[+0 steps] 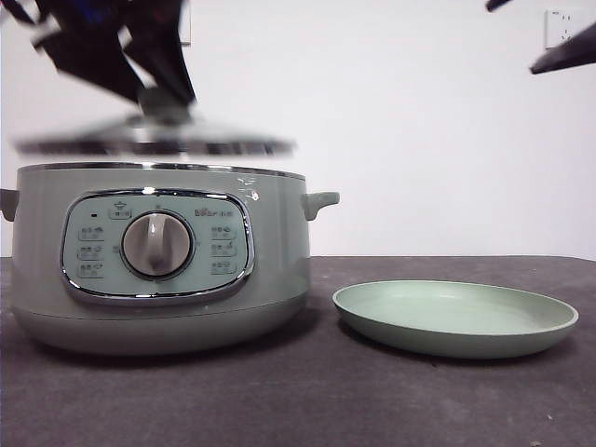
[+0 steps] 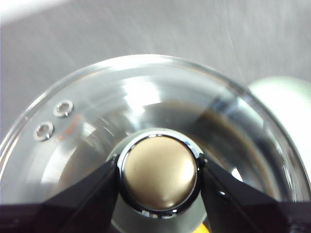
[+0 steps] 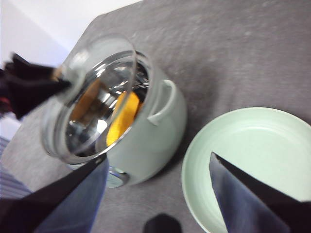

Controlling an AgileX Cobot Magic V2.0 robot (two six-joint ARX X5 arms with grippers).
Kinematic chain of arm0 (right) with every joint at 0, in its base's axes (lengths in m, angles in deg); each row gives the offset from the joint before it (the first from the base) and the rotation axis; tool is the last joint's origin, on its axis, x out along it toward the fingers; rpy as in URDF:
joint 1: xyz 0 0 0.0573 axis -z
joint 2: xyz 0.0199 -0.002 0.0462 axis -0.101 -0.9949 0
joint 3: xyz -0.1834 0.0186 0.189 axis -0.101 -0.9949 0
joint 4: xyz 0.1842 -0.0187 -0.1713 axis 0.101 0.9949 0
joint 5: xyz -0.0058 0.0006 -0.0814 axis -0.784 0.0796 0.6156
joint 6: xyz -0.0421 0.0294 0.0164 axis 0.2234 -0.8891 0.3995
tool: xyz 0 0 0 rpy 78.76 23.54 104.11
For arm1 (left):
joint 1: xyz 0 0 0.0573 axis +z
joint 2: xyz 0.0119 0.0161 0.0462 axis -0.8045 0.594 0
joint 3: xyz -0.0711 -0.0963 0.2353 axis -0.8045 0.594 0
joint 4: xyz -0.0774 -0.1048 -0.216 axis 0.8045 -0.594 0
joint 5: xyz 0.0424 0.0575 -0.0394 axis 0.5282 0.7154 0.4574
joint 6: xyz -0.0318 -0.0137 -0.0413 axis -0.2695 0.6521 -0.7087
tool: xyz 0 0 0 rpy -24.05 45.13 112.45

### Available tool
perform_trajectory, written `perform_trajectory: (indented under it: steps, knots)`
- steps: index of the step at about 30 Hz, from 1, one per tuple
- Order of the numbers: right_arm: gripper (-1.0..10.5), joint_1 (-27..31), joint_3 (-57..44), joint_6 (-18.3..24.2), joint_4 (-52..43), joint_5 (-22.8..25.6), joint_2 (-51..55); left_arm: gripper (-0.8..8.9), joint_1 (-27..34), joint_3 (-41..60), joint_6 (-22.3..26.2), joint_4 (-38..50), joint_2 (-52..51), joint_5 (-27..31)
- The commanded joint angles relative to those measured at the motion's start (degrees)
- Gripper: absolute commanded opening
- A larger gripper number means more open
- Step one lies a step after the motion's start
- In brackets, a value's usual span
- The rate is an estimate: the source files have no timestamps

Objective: Take the corn out from the steamer,put the corn on the plate,close the lid

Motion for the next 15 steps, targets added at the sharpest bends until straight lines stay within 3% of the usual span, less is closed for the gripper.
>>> perform_trajectory:
  steps: [1, 7, 15]
  knots:
    - [3.5, -3.13, 2.60, 0.35, -0.15, 1.55, -2.71, -0.08, 0.11, -2.47, 0.92, 2.93, -6.01, 0.57]
    - [3.5, -12.87, 10.51, 1.29, 0.50, 7.32, -11.26, -0.08, 0.11, -2.47, 0.92, 1.22, -16.68, 7.98]
    - [3.5, -26.88, 27.71, 6.60, 10.01, 19.19, -27.85, -0.08, 0.11, -2.47, 1.11, -2.60, -29.29, 17.22]
